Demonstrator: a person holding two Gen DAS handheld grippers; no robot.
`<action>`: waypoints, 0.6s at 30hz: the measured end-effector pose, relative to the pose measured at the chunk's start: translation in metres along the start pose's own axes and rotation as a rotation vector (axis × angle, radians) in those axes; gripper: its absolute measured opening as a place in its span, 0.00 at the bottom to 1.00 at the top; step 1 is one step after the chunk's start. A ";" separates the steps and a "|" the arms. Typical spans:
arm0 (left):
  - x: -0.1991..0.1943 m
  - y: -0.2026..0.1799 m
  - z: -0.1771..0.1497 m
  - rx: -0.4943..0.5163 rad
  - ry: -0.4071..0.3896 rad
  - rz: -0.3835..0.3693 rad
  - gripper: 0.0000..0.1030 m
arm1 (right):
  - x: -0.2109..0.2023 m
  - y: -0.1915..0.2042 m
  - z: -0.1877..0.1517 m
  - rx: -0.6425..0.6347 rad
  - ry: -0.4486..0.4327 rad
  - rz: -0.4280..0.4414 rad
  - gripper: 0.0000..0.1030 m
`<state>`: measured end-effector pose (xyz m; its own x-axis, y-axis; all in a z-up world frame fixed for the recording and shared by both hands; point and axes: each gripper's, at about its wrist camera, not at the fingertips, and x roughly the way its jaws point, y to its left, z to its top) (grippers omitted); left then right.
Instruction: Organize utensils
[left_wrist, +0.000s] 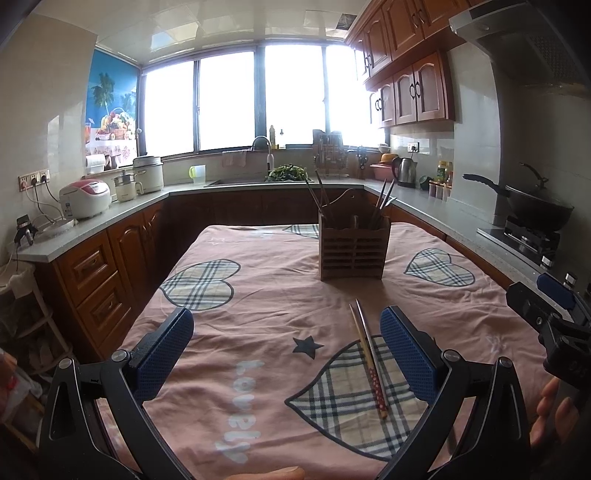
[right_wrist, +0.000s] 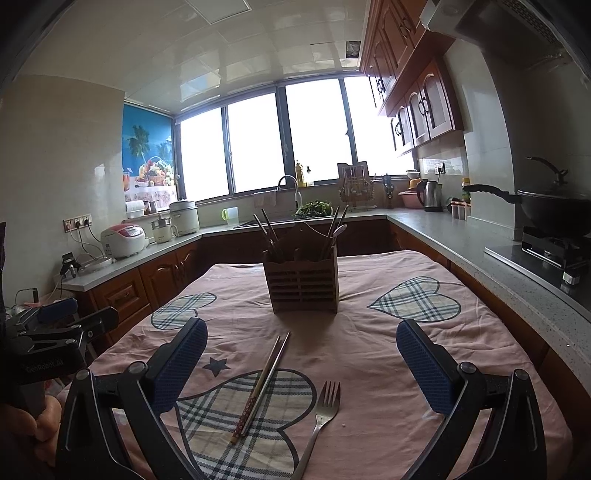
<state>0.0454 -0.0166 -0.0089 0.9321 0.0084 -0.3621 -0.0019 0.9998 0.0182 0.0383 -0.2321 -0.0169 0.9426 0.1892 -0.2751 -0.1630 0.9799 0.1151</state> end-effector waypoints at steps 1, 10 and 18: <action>0.000 0.000 0.000 -0.001 0.000 0.000 1.00 | 0.000 0.000 0.000 -0.001 0.000 0.001 1.00; 0.002 0.002 -0.001 -0.010 0.003 0.004 1.00 | 0.002 0.004 0.001 -0.013 0.001 0.011 1.00; 0.001 0.003 -0.001 -0.008 -0.005 0.010 1.00 | 0.003 0.005 0.002 -0.017 0.003 0.015 1.00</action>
<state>0.0458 -0.0136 -0.0102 0.9337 0.0184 -0.3577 -0.0142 0.9998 0.0142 0.0410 -0.2266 -0.0158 0.9392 0.2039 -0.2761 -0.1821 0.9779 0.1029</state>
